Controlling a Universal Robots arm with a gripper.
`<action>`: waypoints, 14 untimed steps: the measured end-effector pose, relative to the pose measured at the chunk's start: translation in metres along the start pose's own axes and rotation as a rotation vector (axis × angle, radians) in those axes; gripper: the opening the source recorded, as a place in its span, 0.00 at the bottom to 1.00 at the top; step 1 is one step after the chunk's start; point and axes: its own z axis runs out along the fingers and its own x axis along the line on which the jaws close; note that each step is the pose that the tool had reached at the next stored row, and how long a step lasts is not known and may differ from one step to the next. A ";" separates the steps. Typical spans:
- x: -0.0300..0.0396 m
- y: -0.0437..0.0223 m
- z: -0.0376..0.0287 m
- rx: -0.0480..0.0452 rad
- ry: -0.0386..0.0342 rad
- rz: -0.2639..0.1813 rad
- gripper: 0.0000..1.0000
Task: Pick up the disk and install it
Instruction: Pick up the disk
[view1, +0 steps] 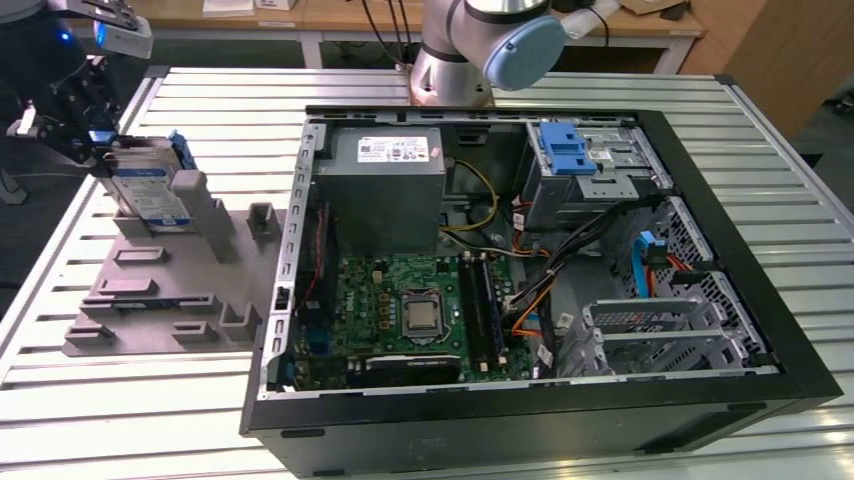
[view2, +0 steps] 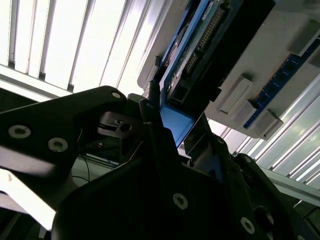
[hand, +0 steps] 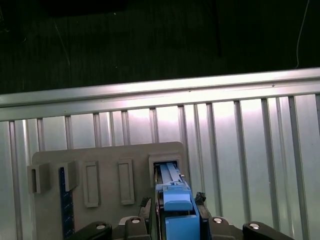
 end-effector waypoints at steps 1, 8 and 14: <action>0.0000 0.0000 0.0000 0.0000 0.0000 0.000 0.45; 0.0000 0.0000 0.0000 -0.0001 0.0001 0.000 0.37; 0.0000 0.0000 0.0000 -0.0005 0.0004 -0.019 0.37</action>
